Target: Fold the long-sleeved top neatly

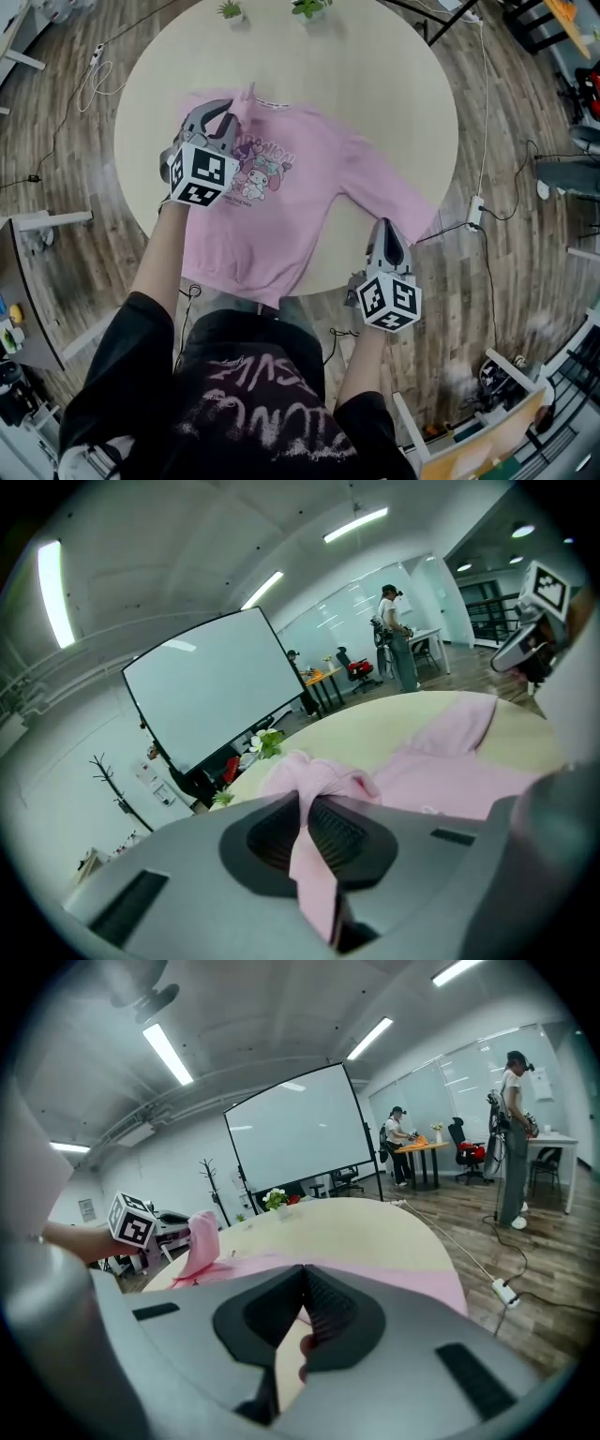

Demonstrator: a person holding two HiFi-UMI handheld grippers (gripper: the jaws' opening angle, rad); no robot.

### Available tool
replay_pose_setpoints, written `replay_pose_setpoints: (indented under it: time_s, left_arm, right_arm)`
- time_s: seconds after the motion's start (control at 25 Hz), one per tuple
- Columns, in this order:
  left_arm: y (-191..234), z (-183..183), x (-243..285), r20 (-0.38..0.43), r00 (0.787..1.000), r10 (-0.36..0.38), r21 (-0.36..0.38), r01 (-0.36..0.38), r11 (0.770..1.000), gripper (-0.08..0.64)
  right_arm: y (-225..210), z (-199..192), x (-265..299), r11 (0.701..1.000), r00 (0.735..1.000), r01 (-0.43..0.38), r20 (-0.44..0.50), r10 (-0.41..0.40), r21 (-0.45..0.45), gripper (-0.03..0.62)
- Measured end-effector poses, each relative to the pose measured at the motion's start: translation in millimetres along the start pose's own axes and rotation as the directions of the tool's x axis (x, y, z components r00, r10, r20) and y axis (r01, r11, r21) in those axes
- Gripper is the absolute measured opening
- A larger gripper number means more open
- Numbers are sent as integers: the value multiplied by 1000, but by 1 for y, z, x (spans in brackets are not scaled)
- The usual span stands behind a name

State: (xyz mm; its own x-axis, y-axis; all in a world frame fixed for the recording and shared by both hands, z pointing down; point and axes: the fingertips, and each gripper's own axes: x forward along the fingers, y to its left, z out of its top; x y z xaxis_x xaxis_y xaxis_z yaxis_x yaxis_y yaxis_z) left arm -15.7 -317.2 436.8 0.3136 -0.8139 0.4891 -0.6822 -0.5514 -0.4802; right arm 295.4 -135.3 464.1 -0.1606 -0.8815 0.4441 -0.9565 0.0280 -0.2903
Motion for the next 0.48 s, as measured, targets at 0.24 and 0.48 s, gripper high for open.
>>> replay_pose_setpoints:
  time_s: [0.24,0.48]
  left_arm:
    - [-61,7,38,9,988,-154,83,153,985,37]
    - [-101,0,57,4,960,-281,120,278,953,46]
  right_arm:
    - [-15,-5,-18,996,996,92,2,-92,10,5]
    - [-23,-17,-47,976,977,212,1,-212,42,5]
